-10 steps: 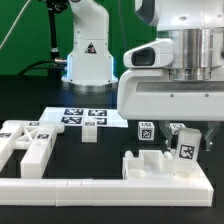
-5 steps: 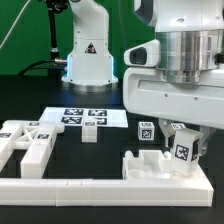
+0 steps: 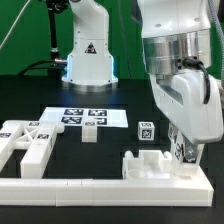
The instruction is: Assemble chair
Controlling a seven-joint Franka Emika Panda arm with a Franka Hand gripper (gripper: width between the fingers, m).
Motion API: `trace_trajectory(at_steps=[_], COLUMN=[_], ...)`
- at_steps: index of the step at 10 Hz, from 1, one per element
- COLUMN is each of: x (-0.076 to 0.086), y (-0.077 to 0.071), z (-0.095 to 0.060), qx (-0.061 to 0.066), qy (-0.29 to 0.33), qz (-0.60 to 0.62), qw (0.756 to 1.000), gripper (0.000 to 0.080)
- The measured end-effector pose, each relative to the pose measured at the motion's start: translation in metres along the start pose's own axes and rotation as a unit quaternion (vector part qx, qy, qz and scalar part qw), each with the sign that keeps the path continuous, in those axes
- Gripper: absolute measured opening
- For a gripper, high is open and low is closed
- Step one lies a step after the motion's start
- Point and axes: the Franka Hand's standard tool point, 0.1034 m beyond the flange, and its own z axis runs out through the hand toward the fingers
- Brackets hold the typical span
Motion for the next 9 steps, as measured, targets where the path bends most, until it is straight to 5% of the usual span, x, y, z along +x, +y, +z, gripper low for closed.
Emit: trace_trajectory(at_steps=[2,3,4,9], x=[-0.0010,0.0004,-0.0016,-0.0006], y=[0.0003,-0.0017,-0.0020,0.0011], z=[0.0003,-0.0006,-0.0018,0.0003], qx=[-0.002,0.003,0.003,0.004], qy=[0.007,0.010,0.014,0.023], qz=[-0.118,-0.212,-0.298,-0.492], qw=[0.993,0.977,0.954,0.870], gripper=[0.0370,0.0567,0.0624,0.0649])
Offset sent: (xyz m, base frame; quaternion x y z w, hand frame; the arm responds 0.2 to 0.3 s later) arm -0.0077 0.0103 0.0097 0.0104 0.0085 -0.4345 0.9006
